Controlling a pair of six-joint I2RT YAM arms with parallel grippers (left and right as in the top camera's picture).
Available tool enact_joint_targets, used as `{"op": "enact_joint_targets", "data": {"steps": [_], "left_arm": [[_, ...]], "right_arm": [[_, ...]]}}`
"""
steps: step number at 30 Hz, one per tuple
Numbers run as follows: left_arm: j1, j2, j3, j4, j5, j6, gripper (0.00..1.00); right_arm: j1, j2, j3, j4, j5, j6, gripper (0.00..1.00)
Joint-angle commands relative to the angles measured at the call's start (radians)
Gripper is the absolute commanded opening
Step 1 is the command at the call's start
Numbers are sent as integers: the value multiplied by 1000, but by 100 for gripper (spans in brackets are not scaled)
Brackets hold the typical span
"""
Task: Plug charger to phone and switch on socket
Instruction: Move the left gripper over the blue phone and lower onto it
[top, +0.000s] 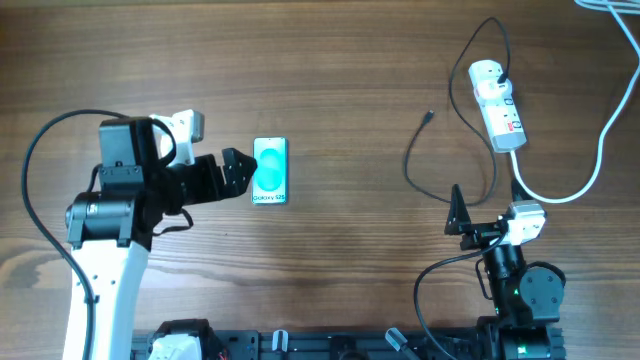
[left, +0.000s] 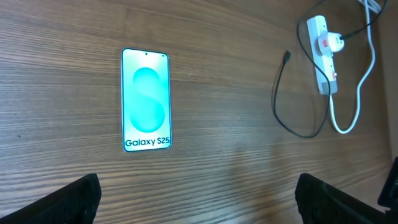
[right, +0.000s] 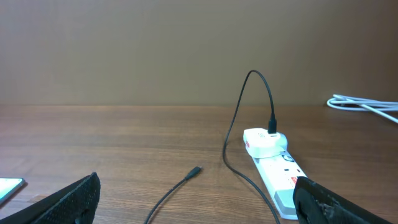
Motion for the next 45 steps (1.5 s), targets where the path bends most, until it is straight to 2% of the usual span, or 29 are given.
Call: {"op": "enact_joint_targets", "data": {"steps": [1,4,8,15,19,22,24,29,33,37,40,45], "left_arm": [[-49,2,21,-2,5,-6,100],[-164,4,21,-2,-189,-92,100],[-327,68,21,0,-346,-164,100],[-419,313,21,50,-354,-254,100],[-459,404,21,121,-386,-262,99],[-518,478,21,154,-533,-262,100],[-550,541,21,151,-684,-294,100],[-540,588,21,226,-700,-320,100],[-515,633,21,299,-708,-238,100],[-443,713,21,313,-703,-230,100],[-392,719,19,338,-603,-196,100],[-386,778,19,364,-554,-151,99]], "right_arm": [[4,-12,-1,3,13,-11,99],[4,-12,-1,3,13,-11,100],[4,-12,-1,3,13,-11,100],[4,-12,-1,3,13,-11,100],[4,-12,-1,3,13,-11,99],[4,-12,-1,3,13,-11,100],[4,-12,-1,3,13,-11,100],[4,-12,-1,3,13,-11,100],[4,-12,-1,3,13,-11,100],[4,-12,-1,3,13,-11,100],[4,-12,-1,3,13,-11,100],[4,-12,-1,3,13,-11,100]]}}
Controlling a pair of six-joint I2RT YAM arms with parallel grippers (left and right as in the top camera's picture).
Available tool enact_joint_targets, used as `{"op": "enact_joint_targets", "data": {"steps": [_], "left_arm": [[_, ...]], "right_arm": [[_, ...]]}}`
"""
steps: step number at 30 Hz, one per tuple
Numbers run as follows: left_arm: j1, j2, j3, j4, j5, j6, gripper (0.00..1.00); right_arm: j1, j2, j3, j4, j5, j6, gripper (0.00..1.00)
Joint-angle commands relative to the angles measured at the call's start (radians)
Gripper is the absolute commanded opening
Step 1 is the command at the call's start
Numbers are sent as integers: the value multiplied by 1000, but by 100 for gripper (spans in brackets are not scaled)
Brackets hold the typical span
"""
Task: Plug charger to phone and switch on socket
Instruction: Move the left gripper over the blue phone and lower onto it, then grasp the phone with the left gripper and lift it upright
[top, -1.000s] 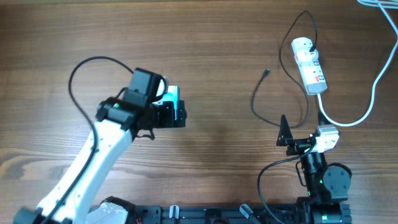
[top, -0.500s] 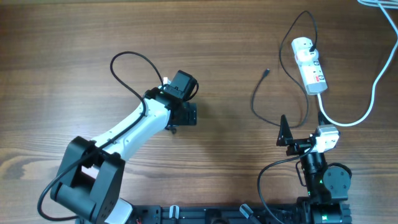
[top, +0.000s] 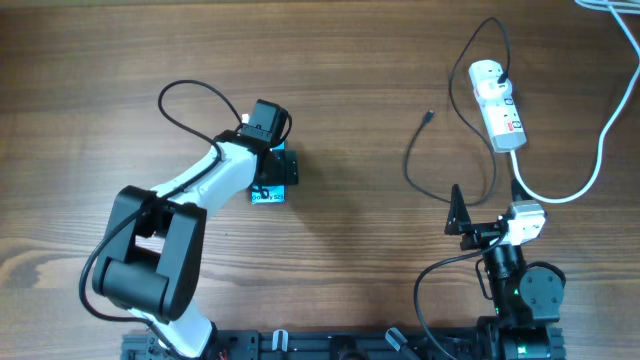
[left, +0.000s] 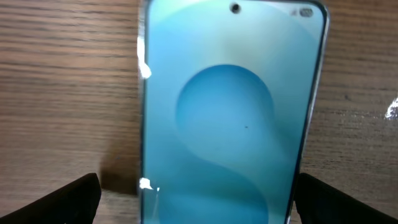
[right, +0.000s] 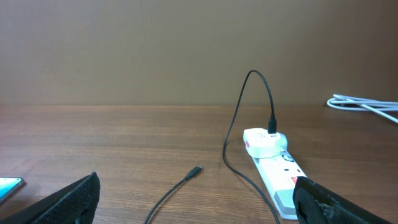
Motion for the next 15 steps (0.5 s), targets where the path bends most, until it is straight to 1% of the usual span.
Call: {"op": "enact_joint_targets", "data": {"steps": [1,3,4,6,7,12,15], "left_arm": [[2,90,9,6,71,56,95],[2,133,9,6,101,56,82],[2,151,9,5,129,53,63],[2,151,9,5,150,44,55],[2,151,9,2,159,40,53],[2,151,10,-16,160,-3,53],[2,149,26,-43,227,-5,53]], "right_arm": [[4,-12,-1,3,13,-11,100],[4,-12,-1,3,13,-11,100],[4,-12,-1,3,13,-11,100],[4,-12,-1,3,13,-11,100],[4,-12,-1,3,13,-11,100],[4,-12,-1,3,13,-11,100],[4,-12,-1,3,13,-11,99]]}}
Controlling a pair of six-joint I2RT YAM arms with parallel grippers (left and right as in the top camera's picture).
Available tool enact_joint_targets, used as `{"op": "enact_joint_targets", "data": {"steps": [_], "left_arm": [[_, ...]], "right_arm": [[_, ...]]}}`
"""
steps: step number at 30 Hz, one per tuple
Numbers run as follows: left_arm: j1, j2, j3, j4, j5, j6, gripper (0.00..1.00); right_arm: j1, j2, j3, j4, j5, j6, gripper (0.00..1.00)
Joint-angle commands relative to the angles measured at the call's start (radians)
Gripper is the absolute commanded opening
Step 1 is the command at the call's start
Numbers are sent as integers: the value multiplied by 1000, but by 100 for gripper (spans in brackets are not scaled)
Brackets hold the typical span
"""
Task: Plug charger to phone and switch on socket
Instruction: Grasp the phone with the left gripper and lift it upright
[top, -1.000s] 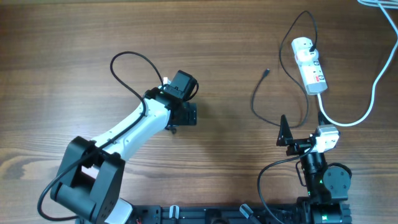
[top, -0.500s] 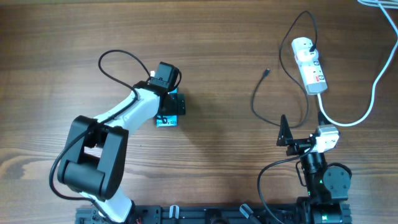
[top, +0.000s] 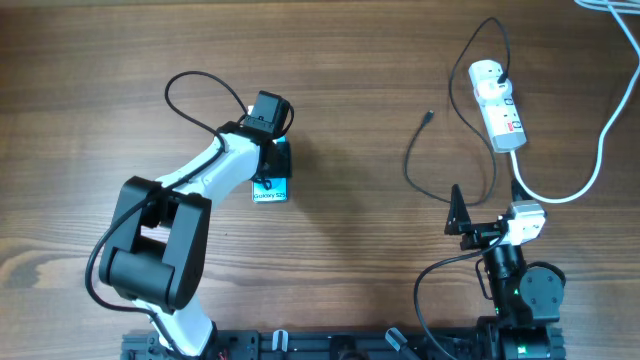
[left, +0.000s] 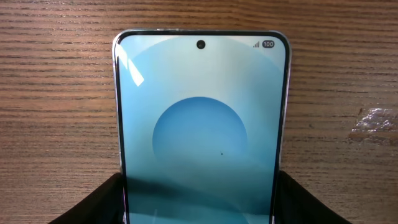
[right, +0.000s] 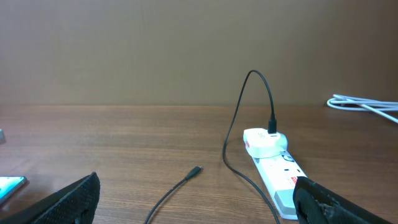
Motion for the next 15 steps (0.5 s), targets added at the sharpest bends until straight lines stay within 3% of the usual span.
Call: {"op": "enact_joint_targets", "data": {"steps": [1,6,10,15], "left_arm": [[0,93,-32,-51,206,-43,53],[0,92,71,-166,362,-74,55],[2,92,201,-362,552,-95,56],[2,92,244,-432,651,-95,53]], "right_arm": [[4,-12,-1,3,13,-11,100],[4,-12,-1,3,13,-11,100],[4,-12,-1,3,13,-11,100],[4,-12,-1,3,13,-11,100]]}}
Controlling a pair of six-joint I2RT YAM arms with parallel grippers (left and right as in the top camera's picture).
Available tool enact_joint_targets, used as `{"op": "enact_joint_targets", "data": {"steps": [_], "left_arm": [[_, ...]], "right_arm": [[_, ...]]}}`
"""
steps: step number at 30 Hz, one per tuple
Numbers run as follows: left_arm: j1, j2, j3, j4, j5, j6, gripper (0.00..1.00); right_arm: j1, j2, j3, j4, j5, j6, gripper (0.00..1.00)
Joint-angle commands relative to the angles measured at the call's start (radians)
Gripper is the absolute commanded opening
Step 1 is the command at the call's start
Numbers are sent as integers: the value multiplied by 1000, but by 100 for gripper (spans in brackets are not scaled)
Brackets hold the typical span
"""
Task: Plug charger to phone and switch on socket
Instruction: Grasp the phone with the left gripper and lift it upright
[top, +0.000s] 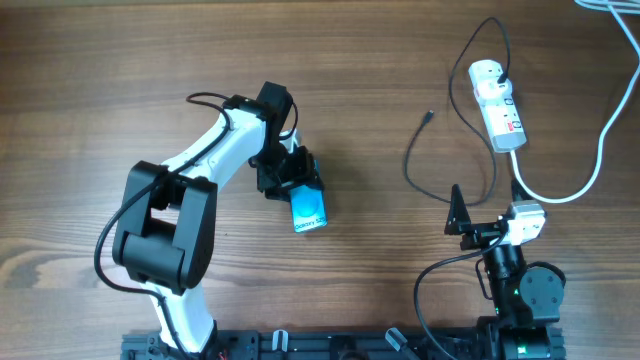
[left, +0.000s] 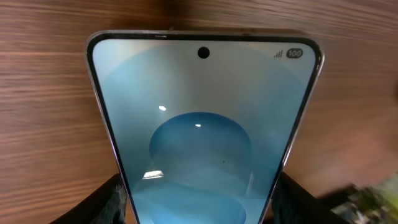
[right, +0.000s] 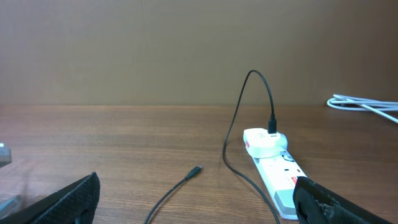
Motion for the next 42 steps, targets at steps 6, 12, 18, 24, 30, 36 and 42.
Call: {"op": "enact_joint_targets", "data": {"steps": [6,12,18,24,30,36,42], "left_arm": [[17,5,30,-25,237,-11,52],[89,5,30,-119,460,-3,51],[103,5,30,-310,571,73,49],[102,5,30,-360,595,103,49],[102,5,30,-357,595,103,49],[101,5,30,-319,595,102,49],[101,5,30,-270,652,98,49]], "right_arm": [[4,-12,-1,3,13,-11,100],[4,-12,-1,3,13,-11,100],[4,-12,-1,3,13,-11,100],[4,-12,-1,3,13,-11,100],[4,-12,-1,3,13,-11,100],[4,-12,-1,3,13,-11,100],[4,-12,-1,3,13,-11,100]]}}
